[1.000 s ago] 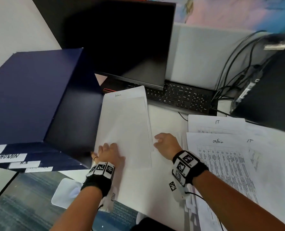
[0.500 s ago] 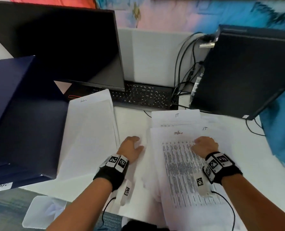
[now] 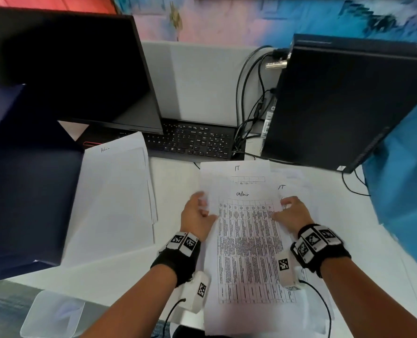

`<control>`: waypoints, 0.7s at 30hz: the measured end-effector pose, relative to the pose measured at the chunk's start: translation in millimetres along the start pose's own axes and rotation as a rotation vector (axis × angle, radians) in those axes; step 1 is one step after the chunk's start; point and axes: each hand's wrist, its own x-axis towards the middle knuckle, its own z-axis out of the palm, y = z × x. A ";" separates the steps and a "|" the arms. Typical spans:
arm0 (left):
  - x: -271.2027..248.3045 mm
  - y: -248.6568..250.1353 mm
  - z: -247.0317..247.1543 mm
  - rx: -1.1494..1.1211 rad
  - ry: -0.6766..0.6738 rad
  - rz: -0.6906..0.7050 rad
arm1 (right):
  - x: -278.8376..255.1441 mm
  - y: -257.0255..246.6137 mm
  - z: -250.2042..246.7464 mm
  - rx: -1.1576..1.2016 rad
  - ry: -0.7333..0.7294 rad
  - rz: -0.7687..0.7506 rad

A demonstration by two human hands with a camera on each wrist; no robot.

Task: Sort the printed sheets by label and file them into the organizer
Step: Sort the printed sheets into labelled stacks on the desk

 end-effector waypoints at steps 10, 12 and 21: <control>-20.3 -25.6 9.5 -0.133 -0.245 0.113 | 12.0 9.0 -7.4 0.239 -0.192 0.070; -19.4 -26.0 8.4 -0.094 -0.179 0.107 | 9.4 5.8 -6.9 0.217 -0.188 0.037; 0.7 -23.5 -28.7 -0.436 0.315 -0.169 | -16.1 -32.0 0.4 0.152 -0.376 -0.145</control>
